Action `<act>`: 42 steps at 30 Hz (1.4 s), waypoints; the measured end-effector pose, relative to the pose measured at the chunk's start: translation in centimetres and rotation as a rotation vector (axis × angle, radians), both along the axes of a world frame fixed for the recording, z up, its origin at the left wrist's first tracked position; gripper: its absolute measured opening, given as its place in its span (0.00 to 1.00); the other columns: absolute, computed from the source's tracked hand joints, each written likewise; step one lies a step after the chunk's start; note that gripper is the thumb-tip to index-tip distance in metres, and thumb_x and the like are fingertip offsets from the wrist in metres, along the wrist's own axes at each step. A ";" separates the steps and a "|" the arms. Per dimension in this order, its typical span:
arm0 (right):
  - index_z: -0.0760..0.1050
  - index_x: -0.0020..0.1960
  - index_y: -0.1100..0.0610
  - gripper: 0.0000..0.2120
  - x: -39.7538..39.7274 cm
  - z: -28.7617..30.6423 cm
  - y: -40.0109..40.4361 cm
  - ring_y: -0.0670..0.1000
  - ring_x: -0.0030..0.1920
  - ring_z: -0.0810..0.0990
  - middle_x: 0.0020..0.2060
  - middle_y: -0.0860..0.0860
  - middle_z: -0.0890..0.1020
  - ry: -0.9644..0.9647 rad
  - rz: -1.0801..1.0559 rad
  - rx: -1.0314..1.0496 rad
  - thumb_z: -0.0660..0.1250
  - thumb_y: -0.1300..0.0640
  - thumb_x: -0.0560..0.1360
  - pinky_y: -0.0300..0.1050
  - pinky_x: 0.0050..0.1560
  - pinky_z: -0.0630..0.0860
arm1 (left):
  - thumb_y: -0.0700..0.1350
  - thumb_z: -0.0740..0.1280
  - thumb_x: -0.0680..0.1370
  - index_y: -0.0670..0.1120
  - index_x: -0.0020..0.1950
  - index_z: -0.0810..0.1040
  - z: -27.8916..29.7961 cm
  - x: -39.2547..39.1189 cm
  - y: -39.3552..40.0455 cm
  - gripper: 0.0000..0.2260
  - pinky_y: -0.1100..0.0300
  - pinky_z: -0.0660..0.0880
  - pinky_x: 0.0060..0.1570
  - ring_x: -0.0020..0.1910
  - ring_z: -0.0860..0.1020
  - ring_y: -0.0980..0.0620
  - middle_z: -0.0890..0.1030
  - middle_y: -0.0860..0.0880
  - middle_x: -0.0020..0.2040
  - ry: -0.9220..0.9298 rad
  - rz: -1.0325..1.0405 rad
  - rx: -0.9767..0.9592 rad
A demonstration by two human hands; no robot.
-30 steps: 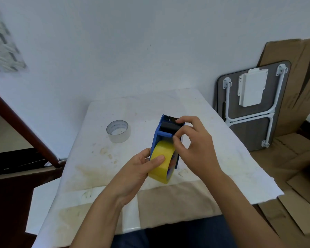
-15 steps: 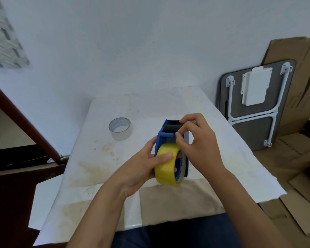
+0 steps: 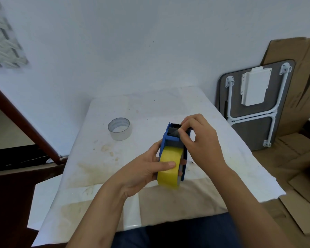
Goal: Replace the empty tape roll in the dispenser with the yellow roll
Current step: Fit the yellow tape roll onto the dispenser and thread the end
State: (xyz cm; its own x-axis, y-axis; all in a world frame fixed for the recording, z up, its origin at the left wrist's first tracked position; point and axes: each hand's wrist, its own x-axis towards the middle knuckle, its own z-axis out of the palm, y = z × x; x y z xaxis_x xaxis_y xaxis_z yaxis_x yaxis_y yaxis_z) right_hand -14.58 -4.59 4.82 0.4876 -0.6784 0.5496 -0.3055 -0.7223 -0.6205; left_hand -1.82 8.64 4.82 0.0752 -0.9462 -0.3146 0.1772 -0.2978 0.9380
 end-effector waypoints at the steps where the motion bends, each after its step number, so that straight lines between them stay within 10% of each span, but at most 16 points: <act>1: 0.76 0.42 0.59 0.04 0.0 0.1 -0.1 0.46 0.43 0.75 0.46 0.49 0.78 -0.002 -0.004 -0.004 0.67 0.62 0.75 0.42 0.44 0.76 | 0.40 0.69 0.78 0.57 0.74 0.67 0.0 0.0 0.0 0.28 0.47 0.78 0.62 0.56 0.84 0.45 0.85 0.44 0.61 0.003 0.006 0.008; 13: 0.81 0.43 0.54 0.05 -0.6 0.6 -0.9 0.48 0.47 0.81 0.46 0.50 0.84 -0.060 -0.006 0.569 0.68 0.56 0.77 0.37 0.45 0.75 | 0.44 0.75 0.74 0.61 0.71 0.69 -1.2 0.2 -0.3 0.29 0.38 0.73 0.67 0.59 0.83 0.38 0.85 0.42 0.58 -0.067 0.077 0.054; 22: 0.79 0.40 0.51 0.05 -0.5 1.1 -0.7 0.49 0.49 0.82 0.46 0.49 0.83 0.043 0.031 0.484 0.72 0.54 0.73 0.45 0.50 0.78 | 0.42 0.72 0.76 0.60 0.72 0.70 -1.0 0.3 -0.1 0.28 0.42 0.76 0.64 0.52 0.85 0.43 0.86 0.42 0.55 -0.048 0.082 0.028; 28: 0.77 0.40 0.50 0.06 -0.2 1.4 -0.1 0.49 0.47 0.81 0.48 0.49 0.83 -0.069 -0.009 0.425 0.70 0.57 0.75 0.32 0.41 0.74 | 0.41 0.74 0.74 0.60 0.73 0.65 -1.1 0.5 -0.2 0.33 0.42 0.75 0.65 0.60 0.83 0.40 0.85 0.42 0.59 -0.029 0.108 0.045; 33: 0.78 0.41 0.51 0.05 -0.2 1.4 0.3 0.51 0.46 0.82 0.43 0.50 0.85 -0.091 0.017 0.402 0.69 0.58 0.75 0.40 0.45 0.79 | 0.46 0.79 0.65 0.64 0.76 0.59 -0.8 1.2 -1.0 0.46 0.43 0.80 0.59 0.62 0.81 0.44 0.70 0.50 0.72 0.000 0.138 0.064; 42: 0.78 0.43 0.54 0.04 -0.1 2.2 0.1 0.44 0.41 0.82 0.37 0.48 0.83 -0.080 -0.014 0.411 0.69 0.55 0.76 0.27 0.37 0.74 | 0.38 0.72 0.73 0.54 0.71 0.71 -1.0 1.2 -1.6 0.28 0.50 0.83 0.53 0.59 0.84 0.45 0.77 0.47 0.70 0.210 0.034 -0.029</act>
